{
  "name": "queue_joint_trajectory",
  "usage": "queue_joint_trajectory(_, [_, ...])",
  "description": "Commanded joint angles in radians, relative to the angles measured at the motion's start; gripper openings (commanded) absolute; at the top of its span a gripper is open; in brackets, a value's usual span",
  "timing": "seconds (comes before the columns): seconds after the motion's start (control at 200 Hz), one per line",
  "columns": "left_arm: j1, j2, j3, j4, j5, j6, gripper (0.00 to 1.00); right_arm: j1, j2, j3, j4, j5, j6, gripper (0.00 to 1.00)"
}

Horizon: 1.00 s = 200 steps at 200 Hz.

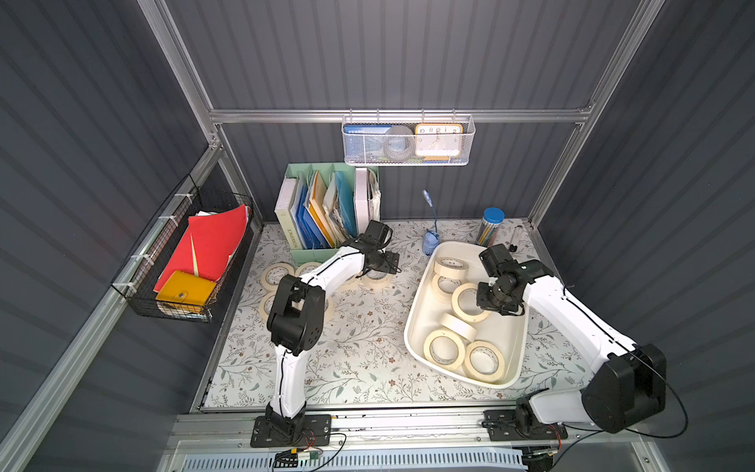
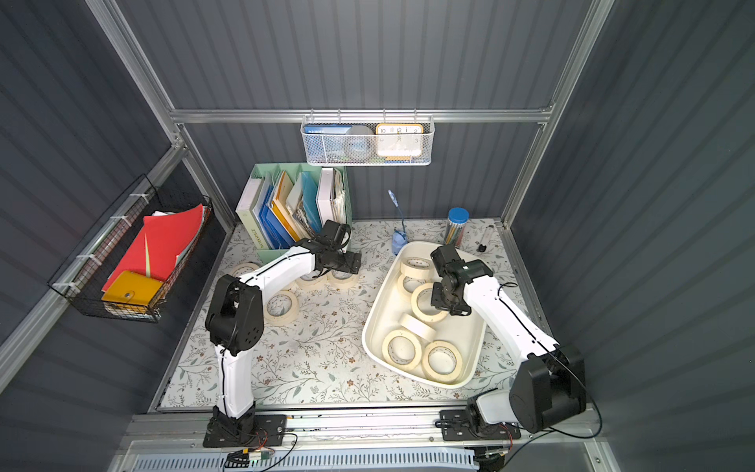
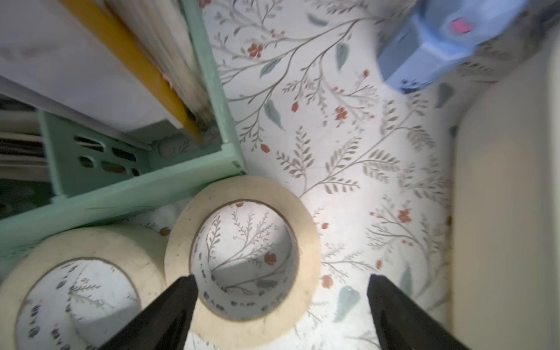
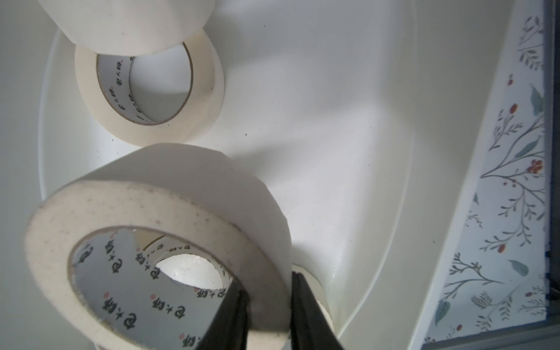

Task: Take out the art tape in the storage box
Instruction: Adjust the art tape at the center of the board.

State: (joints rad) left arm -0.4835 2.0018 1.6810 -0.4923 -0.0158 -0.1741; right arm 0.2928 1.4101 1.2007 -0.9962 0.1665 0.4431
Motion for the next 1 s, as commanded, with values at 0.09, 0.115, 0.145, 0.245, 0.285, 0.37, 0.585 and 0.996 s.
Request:
queue_joint_trajectory(0.09, [-0.071,-0.113,0.036,-0.049,0.141,-0.037,0.93,0.005,0.088,0.108,0.028,-0.008,-0.029,0.0])
queue_joint_trajectory(0.115, [-0.082,-0.117,0.041,-0.054,0.156,-0.043,0.93,0.007,0.1,0.121,0.032,-0.015,-0.029,0.0])
queue_joint_trajectory(0.145, [-0.091,-0.12,0.043,-0.054,0.177,-0.053,0.93,0.012,0.114,0.135,0.036,-0.021,-0.029,0.0])
queue_joint_trajectory(0.245, [-0.124,-0.129,0.046,-0.051,0.223,-0.081,0.93,0.034,0.154,0.18,0.048,-0.033,-0.029,0.0])
queue_joint_trajectory(0.285, [-0.138,-0.128,0.046,-0.049,0.235,-0.089,0.92,0.044,0.17,0.197,0.051,-0.035,-0.029,0.0])
queue_joint_trajectory(0.37, [-0.167,-0.123,0.055,-0.061,0.244,-0.094,0.92,0.061,0.196,0.229,0.051,-0.036,-0.028,0.0])
queue_joint_trajectory(0.585, [-0.214,-0.082,0.084,-0.117,0.224,-0.073,0.91,0.092,0.243,0.282,0.061,-0.038,-0.023,0.0])
queue_joint_trajectory(0.996, [-0.215,0.021,0.108,-0.115,0.144,-0.045,0.86,0.144,0.223,0.293,0.058,-0.057,-0.004,0.0])
